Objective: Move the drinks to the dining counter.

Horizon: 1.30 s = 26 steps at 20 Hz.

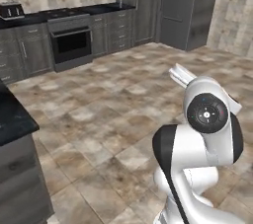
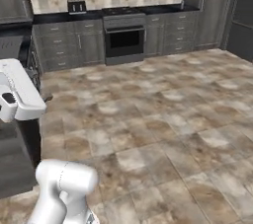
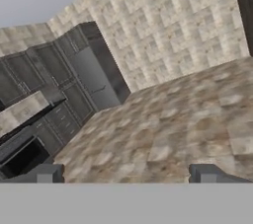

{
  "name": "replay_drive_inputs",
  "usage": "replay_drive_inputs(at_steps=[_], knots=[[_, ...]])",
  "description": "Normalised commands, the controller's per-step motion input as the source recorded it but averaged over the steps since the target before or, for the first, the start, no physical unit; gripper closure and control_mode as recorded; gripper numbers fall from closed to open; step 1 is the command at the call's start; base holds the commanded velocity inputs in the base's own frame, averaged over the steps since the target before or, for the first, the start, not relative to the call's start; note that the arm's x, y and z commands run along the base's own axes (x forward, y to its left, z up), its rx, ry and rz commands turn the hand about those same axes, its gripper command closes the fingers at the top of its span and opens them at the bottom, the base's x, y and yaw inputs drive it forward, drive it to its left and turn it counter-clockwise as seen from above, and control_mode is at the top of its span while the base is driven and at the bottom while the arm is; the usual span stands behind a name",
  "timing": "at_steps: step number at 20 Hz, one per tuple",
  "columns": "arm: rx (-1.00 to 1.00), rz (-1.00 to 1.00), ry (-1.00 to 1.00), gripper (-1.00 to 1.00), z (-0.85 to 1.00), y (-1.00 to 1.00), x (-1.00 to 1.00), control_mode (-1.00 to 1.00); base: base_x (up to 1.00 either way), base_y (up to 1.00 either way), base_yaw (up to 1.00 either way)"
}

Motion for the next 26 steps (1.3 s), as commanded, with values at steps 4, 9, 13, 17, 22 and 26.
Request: replay_drive_inputs(at_steps=[4,9,13,17,22,26], knots=[[0.0,0.0,0.0,-1.0,0.0,0.0,0.0,1.0,1.0,-0.99,0.0],[0.0,0.0,0.0,-1.0,0.0,0.0,0.0,1.0,1.0,-0.89,0.0],[0.0,0.0,0.0,-1.0,0.0,0.0,0.0,1.0,1.0,-0.7,0.0],[0.0,0.0,0.0,-1.0,0.0,0.0,0.0,1.0,1.0,-0.39,-0.03],[0.0,0.0,0.0,-1.0,0.0,0.0,0.0,1.0,1.0,-0.33,-0.05],[0.0,0.0,0.0,-1.0,0.0,0.0,0.0,1.0,1.0,-0.31,-0.07]])
